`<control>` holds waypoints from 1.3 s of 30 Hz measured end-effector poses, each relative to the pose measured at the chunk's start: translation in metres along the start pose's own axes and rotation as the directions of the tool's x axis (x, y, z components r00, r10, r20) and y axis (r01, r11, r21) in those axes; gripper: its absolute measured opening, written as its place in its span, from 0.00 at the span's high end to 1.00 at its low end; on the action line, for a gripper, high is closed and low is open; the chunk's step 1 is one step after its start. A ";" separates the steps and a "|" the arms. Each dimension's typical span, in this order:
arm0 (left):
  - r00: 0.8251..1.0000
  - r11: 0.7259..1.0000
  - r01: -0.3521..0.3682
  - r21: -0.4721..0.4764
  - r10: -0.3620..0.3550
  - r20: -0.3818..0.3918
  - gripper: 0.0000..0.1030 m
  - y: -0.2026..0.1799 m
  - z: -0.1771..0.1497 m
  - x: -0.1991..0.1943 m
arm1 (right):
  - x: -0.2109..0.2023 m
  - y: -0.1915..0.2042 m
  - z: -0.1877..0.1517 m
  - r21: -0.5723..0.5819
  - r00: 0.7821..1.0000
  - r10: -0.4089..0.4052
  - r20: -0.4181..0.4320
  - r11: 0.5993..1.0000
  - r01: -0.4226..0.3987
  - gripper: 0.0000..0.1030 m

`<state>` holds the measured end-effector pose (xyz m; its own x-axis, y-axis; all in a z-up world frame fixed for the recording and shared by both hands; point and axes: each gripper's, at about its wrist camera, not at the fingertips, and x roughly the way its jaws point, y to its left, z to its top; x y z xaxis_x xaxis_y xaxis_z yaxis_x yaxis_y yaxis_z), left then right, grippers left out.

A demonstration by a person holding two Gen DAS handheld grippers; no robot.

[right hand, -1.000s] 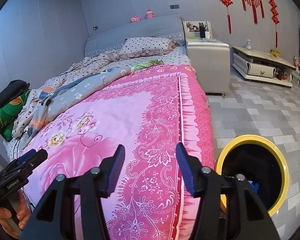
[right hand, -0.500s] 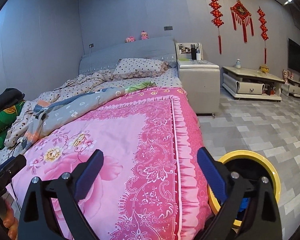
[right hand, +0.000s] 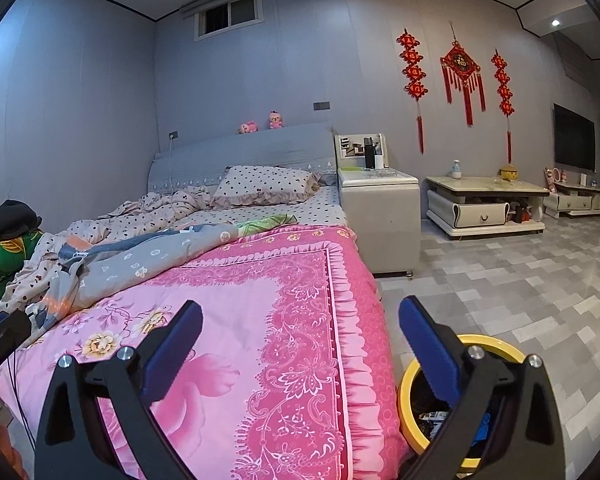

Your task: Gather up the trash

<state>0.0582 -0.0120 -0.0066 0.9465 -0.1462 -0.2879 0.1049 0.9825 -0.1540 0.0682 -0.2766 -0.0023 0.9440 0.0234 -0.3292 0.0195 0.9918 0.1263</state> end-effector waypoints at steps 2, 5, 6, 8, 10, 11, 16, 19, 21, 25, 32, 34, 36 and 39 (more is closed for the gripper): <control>1.000 1.000 0.007 0.006 -0.008 0.008 0.08 -0.003 0.001 -0.003 | -0.001 0.000 -0.001 0.004 1.000 0.000 0.000 1.000 0.000 0.08; 1.000 1.000 0.006 0.022 -0.007 0.020 0.08 -0.006 0.002 -0.005 | -0.002 -0.001 -0.002 0.011 1.000 0.001 -0.002 1.000 -0.001 0.08; 1.000 1.000 0.006 0.024 -0.006 0.022 0.08 -0.007 0.002 -0.006 | -0.001 -0.002 -0.002 0.014 1.000 0.001 -0.003 1.000 -0.001 0.08; 1.000 1.000 0.009 0.020 -0.009 0.022 0.08 -0.007 0.003 -0.006 | -0.001 -0.003 -0.002 0.021 1.000 -0.001 -0.005 1.000 0.001 0.08; 1.000 1.000 0.012 0.015 -0.013 0.023 0.08 -0.006 0.003 -0.006 | -0.001 -0.004 -0.002 0.023 1.000 -0.002 -0.006 1.000 0.002 0.08; 1.000 1.000 0.012 0.013 -0.012 0.024 0.08 -0.006 0.003 -0.006 | -0.001 -0.004 -0.002 0.024 1.000 -0.002 -0.005 1.000 0.002 0.08; 1.000 1.000 0.011 0.016 -0.011 0.029 0.08 -0.005 0.005 -0.007 | 0.001 -0.005 -0.002 0.023 1.000 0.002 -0.015 1.000 -0.002 0.08; 1.000 1.000 0.012 0.015 -0.012 0.029 0.08 -0.005 0.005 -0.006 | 0.003 -0.006 -0.003 0.023 1.000 0.003 -0.021 1.000 -0.002 0.08; 1.000 1.000 0.014 0.014 -0.014 0.027 0.08 -0.005 0.005 -0.006 | 0.002 -0.008 -0.005 0.026 1.000 0.001 -0.023 1.000 -0.001 0.08; 1.000 1.000 0.015 0.015 -0.015 0.027 0.08 -0.005 0.005 -0.006 | 0.002 -0.007 -0.006 0.027 1.000 -0.001 -0.028 1.000 0.001 0.08; 1.000 1.000 0.019 0.016 -0.020 0.023 0.08 -0.006 0.003 -0.006 | 0.005 -0.006 -0.006 0.031 0.999 -0.001 -0.037 1.000 0.002 0.08; 1.000 1.000 0.019 0.017 -0.019 0.023 0.08 -0.006 0.003 -0.006 | 0.006 -0.006 -0.007 0.032 0.999 -0.001 -0.038 0.999 0.003 0.08; 1.000 1.000 0.019 0.016 -0.019 0.023 0.08 -0.006 0.003 -0.006 | 0.006 -0.007 -0.008 0.033 0.999 -0.001 -0.041 0.999 0.002 0.08; 1.000 1.000 0.019 0.015 -0.019 0.023 0.08 -0.006 0.003 -0.006 | 0.006 -0.007 -0.008 0.033 0.999 -0.001 -0.041 0.999 0.003 0.08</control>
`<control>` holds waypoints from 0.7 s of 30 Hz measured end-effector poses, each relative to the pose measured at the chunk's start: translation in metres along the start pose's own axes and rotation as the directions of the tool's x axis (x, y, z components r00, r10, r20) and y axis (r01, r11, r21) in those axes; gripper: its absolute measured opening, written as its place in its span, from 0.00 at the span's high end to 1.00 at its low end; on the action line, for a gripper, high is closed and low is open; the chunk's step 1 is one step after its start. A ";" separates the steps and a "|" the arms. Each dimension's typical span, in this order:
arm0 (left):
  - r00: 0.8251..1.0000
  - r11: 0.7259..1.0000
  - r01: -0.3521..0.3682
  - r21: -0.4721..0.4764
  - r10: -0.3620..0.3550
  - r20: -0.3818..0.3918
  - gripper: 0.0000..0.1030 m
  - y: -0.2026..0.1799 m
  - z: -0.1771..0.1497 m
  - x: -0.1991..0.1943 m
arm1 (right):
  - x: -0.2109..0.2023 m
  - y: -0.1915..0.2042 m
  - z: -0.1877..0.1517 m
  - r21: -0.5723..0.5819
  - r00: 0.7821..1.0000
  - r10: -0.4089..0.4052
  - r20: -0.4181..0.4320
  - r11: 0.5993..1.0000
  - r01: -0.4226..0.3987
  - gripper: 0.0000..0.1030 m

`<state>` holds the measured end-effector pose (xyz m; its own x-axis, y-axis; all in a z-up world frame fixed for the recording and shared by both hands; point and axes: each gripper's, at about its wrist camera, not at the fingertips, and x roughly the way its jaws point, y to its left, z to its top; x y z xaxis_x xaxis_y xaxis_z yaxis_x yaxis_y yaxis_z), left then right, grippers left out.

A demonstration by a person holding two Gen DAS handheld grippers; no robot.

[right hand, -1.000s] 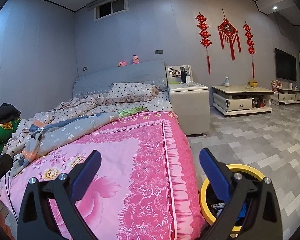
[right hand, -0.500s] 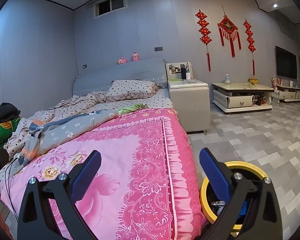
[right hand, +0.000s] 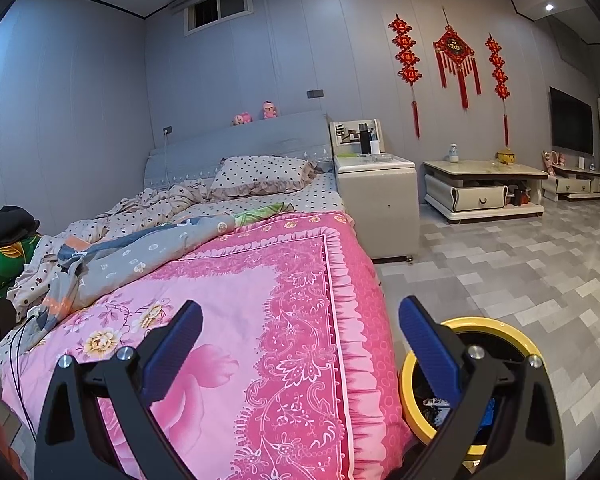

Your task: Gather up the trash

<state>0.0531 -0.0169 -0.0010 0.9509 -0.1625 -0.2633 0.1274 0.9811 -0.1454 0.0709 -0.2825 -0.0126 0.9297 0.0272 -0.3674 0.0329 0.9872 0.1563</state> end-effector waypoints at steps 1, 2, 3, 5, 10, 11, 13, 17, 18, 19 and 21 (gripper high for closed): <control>1.000 1.000 0.001 0.000 -0.001 0.000 0.08 0.000 0.000 0.000 | 0.000 0.000 0.000 0.000 1.000 0.001 0.000 1.000 -0.001 0.08; 1.000 1.000 -0.002 0.001 0.002 0.000 0.08 0.000 0.000 0.000 | 0.000 0.000 0.000 0.001 1.000 0.000 -0.001 1.000 0.000 0.08; 1.000 1.000 -0.001 0.001 0.001 0.000 0.08 0.000 0.000 0.000 | 0.000 0.000 0.000 0.001 1.000 0.001 -0.002 1.000 -0.001 0.08; 1.000 1.000 0.001 -0.001 -0.001 -0.002 0.08 0.000 0.000 0.000 | 0.001 -0.001 -0.001 0.003 1.000 0.001 -0.005 1.000 -0.001 0.08; 1.000 1.000 0.003 -0.002 -0.003 -0.004 0.08 -0.001 -0.003 0.001 | 0.002 -0.002 -0.003 0.009 1.000 0.000 -0.012 1.000 0.000 0.08; 1.000 1.000 0.005 -0.001 -0.005 -0.006 0.08 -0.002 -0.004 0.001 | 0.002 -0.003 -0.003 0.011 1.000 0.000 -0.013 1.000 0.001 0.08; 1.000 1.000 0.004 0.002 -0.004 -0.008 0.08 -0.003 -0.004 0.003 | 0.003 -0.004 -0.003 0.015 1.000 0.000 -0.018 1.000 0.001 0.08; 1.000 1.000 0.010 0.000 -0.010 -0.011 0.08 -0.003 -0.005 0.004 | 0.004 -0.005 -0.003 0.018 1.000 0.000 -0.024 1.000 0.000 0.08; 1.000 1.000 0.010 0.000 -0.010 -0.012 0.08 -0.003 -0.005 0.005 | 0.005 -0.005 -0.003 0.019 1.000 -0.001 -0.024 1.000 0.001 0.08; 1.000 1.000 0.011 0.001 -0.011 -0.014 0.08 -0.004 -0.006 0.006 | 0.005 -0.006 -0.003 0.019 1.000 -0.001 -0.024 1.000 0.002 0.08; 1.000 1.000 0.014 0.000 -0.014 -0.018 0.08 -0.004 -0.006 0.007 | 0.005 -0.007 -0.003 0.023 1.000 -0.002 -0.025 1.000 0.003 0.08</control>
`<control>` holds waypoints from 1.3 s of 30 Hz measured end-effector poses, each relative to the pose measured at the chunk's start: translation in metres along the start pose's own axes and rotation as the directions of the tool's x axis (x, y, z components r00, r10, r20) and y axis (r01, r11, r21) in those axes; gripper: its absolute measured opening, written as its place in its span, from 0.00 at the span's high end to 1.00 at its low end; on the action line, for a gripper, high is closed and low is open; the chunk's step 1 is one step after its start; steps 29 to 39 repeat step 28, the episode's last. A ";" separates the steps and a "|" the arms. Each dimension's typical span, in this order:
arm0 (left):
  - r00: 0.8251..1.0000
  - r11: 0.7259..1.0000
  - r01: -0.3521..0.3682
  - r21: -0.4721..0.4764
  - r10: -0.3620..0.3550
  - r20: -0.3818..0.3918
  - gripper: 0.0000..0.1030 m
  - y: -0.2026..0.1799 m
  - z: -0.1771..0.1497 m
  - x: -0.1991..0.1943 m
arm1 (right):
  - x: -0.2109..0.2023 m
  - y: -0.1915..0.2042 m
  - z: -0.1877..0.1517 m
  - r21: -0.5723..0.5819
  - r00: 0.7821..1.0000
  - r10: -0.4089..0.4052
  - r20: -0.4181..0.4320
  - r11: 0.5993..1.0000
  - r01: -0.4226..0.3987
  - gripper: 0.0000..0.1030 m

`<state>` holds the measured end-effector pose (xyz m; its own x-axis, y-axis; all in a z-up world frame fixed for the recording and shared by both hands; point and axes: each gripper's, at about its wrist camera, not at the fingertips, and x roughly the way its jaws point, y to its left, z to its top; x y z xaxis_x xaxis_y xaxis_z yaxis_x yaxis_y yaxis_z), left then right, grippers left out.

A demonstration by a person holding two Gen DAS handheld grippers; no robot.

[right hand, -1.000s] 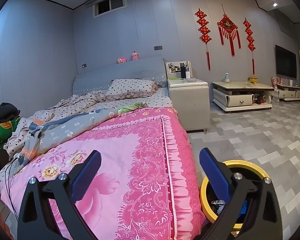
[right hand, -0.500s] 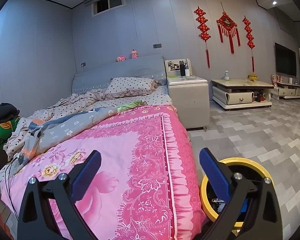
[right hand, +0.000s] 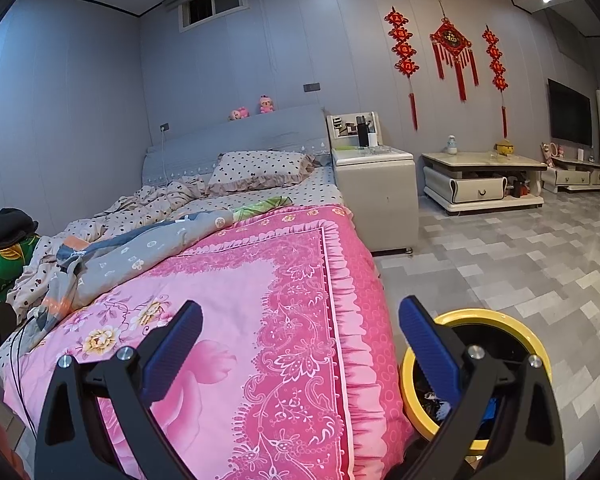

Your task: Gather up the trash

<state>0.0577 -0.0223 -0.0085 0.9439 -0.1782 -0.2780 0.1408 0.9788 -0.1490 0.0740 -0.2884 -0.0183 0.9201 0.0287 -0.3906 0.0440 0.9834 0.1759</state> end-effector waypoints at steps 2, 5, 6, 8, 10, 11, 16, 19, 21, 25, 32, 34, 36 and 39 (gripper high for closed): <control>1.000 1.000 0.001 0.000 -0.001 -0.002 0.08 0.000 0.001 0.002 | 0.002 -0.001 -0.001 0.003 1.000 -0.002 -0.003 1.000 0.002 0.08; 1.000 1.000 0.002 -0.001 -0.002 -0.002 0.08 0.000 0.001 0.002 | 0.002 -0.002 -0.001 0.008 1.000 -0.002 -0.008 1.000 0.002 0.08; 1.000 1.000 0.003 -0.002 -0.003 -0.002 0.08 0.000 0.000 0.002 | 0.003 -0.002 -0.001 0.008 1.000 -0.002 -0.010 1.000 0.002 0.08; 1.000 1.000 0.006 -0.003 -0.006 -0.005 0.08 0.000 -0.001 0.004 | 0.003 -0.002 -0.001 0.009 1.000 -0.002 -0.011 1.000 0.002 0.08; 1.000 1.000 0.006 -0.001 -0.006 -0.004 0.08 0.000 0.000 0.004 | 0.003 -0.002 -0.001 0.008 1.000 -0.001 -0.014 1.000 0.002 0.08; 1.000 1.000 0.008 0.001 -0.008 -0.003 0.08 0.000 -0.001 0.004 | 0.004 -0.002 -0.002 0.009 1.000 -0.001 -0.015 1.000 0.002 0.08; 1.000 1.000 0.015 -0.002 -0.015 -0.011 0.08 0.000 -0.002 0.007 | 0.005 -0.003 -0.003 0.013 1.000 -0.004 -0.017 1.000 0.004 0.08; 0.999 1.000 0.025 -0.012 -0.025 -0.024 0.08 0.001 -0.003 0.010 | 0.005 -0.004 -0.003 0.016 1.000 -0.006 -0.019 1.000 0.006 0.08; 0.999 0.999 0.027 -0.019 -0.028 -0.029 0.08 0.002 -0.003 0.011 | 0.006 -0.004 -0.004 0.018 1.000 -0.006 -0.022 1.000 0.007 0.08; 0.999 0.999 0.028 -0.028 -0.029 -0.037 0.08 0.005 -0.002 0.014 | 0.007 -0.005 -0.004 0.021 1.000 -0.006 -0.027 1.000 0.007 0.08; 0.999 0.999 0.025 -0.025 -0.026 -0.036 0.08 0.005 -0.002 0.014 | 0.008 -0.005 -0.004 0.022 1.000 -0.007 -0.027 1.000 0.007 0.08; 0.999 0.999 0.025 -0.025 -0.026 -0.036 0.08 0.005 -0.002 0.014 | 0.008 -0.005 -0.004 0.022 1.000 -0.007 -0.027 1.000 0.007 0.08; 0.999 0.999 0.025 -0.025 -0.026 -0.036 0.08 0.005 -0.002 0.014 | 0.008 -0.005 -0.004 0.022 1.000 -0.007 -0.027 1.000 0.007 0.08; 0.999 0.999 0.025 -0.025 -0.026 -0.036 0.08 0.005 -0.002 0.014 | 0.008 -0.005 -0.004 0.022 1.000 -0.007 -0.027 1.000 0.007 0.08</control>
